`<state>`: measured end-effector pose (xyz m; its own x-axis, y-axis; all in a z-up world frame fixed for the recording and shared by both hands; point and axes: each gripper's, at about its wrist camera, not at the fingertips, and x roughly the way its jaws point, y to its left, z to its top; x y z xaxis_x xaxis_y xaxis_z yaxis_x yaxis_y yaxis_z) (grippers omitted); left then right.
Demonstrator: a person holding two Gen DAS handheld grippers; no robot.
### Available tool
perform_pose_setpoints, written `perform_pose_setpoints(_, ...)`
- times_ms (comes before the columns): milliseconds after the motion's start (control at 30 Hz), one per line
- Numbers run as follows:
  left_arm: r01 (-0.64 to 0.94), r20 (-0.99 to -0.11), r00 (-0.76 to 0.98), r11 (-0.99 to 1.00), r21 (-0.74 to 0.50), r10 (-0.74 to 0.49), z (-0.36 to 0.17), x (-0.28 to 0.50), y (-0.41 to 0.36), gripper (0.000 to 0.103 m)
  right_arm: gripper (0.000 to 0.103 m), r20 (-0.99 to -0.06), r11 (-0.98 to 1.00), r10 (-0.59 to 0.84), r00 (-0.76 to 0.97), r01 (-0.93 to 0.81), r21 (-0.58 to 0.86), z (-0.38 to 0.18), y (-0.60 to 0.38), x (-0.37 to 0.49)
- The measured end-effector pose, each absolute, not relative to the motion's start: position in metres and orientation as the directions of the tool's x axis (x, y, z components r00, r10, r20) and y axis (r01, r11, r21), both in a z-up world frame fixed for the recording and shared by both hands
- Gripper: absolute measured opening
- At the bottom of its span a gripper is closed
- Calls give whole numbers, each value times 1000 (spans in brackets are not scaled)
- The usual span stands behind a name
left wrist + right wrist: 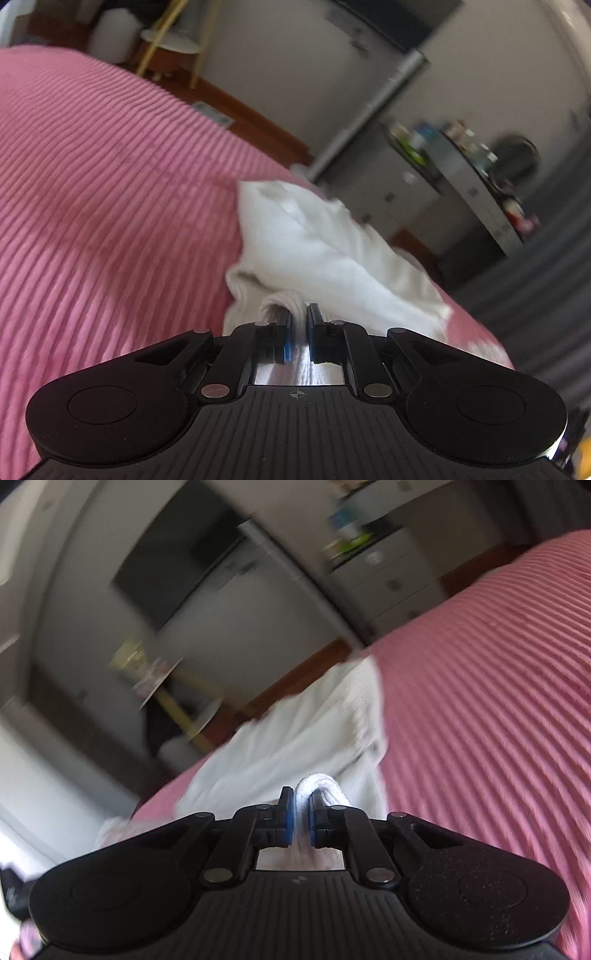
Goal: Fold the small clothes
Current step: 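Grasp the ruffled hem with both tools and lift it, then carry the hem over the body toward the collar with both tools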
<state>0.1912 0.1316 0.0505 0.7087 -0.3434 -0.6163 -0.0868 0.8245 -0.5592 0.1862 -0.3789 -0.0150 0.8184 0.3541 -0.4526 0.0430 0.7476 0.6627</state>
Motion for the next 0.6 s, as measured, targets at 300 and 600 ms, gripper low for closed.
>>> perform_pose_setpoints(300,12,-600,776,956,-292,-193,30,206,118,57,54,-538,944,256,803,-88,318,-17,-347,221)
perform_pose_setpoints(600,61,-681,710,980,-190,-176,-6,229,105,63,56,-596,967,230,770,-111,230,-34,-322,255)
